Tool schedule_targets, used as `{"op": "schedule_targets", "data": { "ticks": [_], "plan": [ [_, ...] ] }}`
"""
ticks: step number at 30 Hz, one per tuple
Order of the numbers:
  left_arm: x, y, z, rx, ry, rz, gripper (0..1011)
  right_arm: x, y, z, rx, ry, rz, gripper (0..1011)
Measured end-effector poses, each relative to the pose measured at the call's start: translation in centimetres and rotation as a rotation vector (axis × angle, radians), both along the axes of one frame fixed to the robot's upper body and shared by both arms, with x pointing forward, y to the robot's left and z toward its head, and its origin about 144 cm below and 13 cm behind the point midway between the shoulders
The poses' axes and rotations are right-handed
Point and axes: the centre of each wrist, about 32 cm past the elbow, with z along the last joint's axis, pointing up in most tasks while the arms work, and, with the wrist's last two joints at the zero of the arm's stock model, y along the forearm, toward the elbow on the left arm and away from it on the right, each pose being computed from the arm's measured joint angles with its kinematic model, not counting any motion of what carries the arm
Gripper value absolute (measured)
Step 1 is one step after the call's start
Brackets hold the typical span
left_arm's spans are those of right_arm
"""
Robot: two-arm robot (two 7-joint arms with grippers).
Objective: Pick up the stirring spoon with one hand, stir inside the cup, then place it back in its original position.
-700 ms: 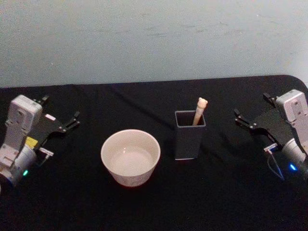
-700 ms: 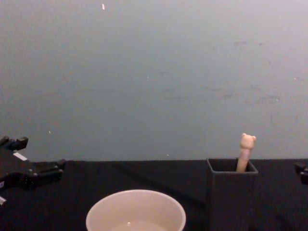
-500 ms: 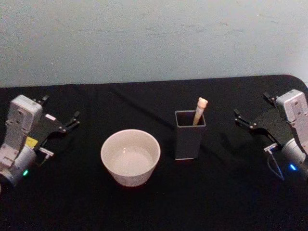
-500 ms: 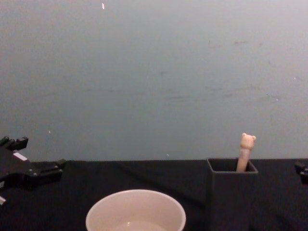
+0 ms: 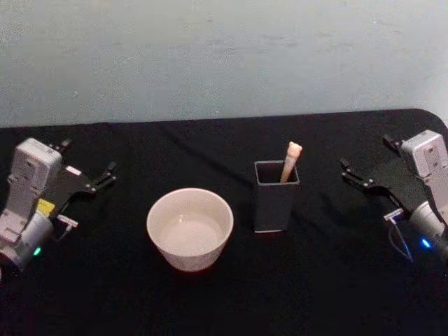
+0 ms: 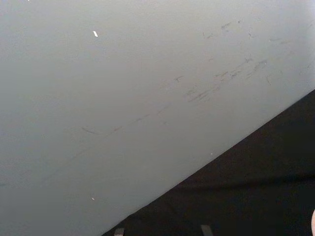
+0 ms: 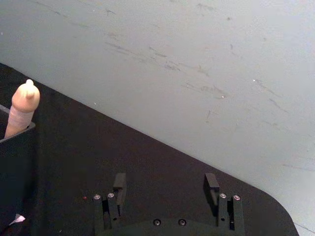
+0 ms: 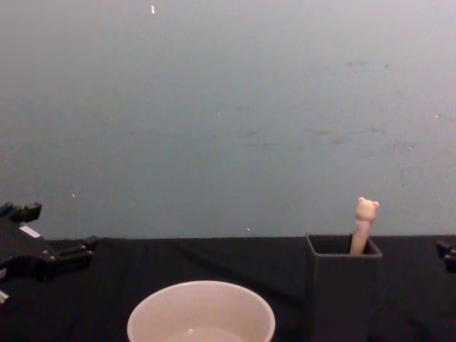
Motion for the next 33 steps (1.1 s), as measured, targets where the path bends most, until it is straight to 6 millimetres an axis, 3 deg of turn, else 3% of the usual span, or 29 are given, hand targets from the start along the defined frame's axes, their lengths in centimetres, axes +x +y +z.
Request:
{"op": "schedule_targets", "data": {
  "ticks": [33],
  "plan": [
    [0.0,0.0,0.0,0.0,0.0,0.0,1001,0.0,0.0,0.0,0.0,0.0,0.0,1002]
  ]
}}
